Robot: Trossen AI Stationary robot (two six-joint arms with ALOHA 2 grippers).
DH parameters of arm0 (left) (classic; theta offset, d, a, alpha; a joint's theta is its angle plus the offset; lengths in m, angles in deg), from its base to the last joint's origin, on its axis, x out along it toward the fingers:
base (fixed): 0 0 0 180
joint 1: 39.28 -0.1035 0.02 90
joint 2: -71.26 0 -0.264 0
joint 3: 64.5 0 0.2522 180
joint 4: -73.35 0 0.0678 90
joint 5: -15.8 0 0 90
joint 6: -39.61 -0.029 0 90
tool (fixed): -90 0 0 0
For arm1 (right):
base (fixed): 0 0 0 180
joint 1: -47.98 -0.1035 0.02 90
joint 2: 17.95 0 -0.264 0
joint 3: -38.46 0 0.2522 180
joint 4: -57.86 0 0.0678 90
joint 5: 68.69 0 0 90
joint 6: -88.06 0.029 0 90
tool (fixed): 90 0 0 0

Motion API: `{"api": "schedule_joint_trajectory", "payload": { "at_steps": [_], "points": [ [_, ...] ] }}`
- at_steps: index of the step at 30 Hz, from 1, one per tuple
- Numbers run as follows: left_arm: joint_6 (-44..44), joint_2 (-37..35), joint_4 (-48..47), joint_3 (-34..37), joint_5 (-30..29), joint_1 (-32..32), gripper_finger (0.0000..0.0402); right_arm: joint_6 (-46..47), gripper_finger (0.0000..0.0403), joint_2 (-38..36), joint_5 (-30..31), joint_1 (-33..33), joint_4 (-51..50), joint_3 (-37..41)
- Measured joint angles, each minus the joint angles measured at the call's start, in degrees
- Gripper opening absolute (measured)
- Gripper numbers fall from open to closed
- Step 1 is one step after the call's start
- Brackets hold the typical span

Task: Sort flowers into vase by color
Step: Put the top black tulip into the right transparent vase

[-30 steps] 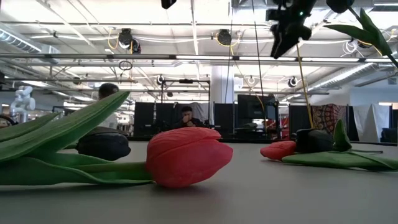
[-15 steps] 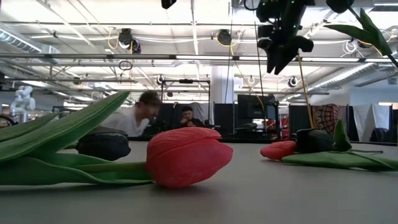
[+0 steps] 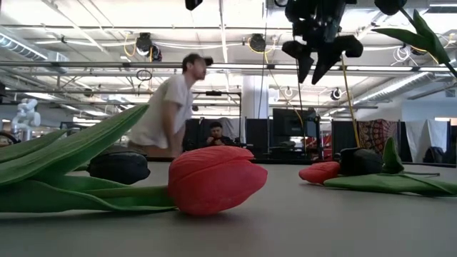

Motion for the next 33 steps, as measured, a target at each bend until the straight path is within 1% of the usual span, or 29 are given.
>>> {"api": "schedule_joint_trajectory", "payload": {
  "at_steps": [3,6,13,23,27,30,33],
  "points": [
    [0.0,0.0,0.0,0.0,0.0,0.0,0.0208,-0.4,0.0164,0.0,-1.9,-2.6,-0.2,0.0],
    [0.0,0.0,0.0,0.0,0.0,0.0,0.0208,-0.7,0.0164,0.0,-2.5,-4.5,-0.9,0.0],
    [0.0,0.0,0.0,0.0,0.0,0.0,0.0208,-0.1,0.0164,2.6,-2.4,-5.4,-2.3,0.6],
    [-0.4,0.0,0.0,0.0,0.1,0.5,0.0208,2.1,0.0164,4.0,-4.1,-5.8,-0.9,7.1],
    [-1.3,0.0,-0.2,0.0,0.1,1.1,0.0208,2.2,0.0164,4.0,-8.4,-6.9,-1.0,9.4],
    [-1.1,0.0,-0.2,0.0,0.1,1.3,0.0208,0.6,0.0164,4.0,-9.6,-8.3,-0.5,11.2],
    [-1.1,0.0,-0.2,0.0,0.1,1.5,0.0208,-1.1,0.0164,4.0,-9.8,-9.9,2.4,13.2]
  ]
}}
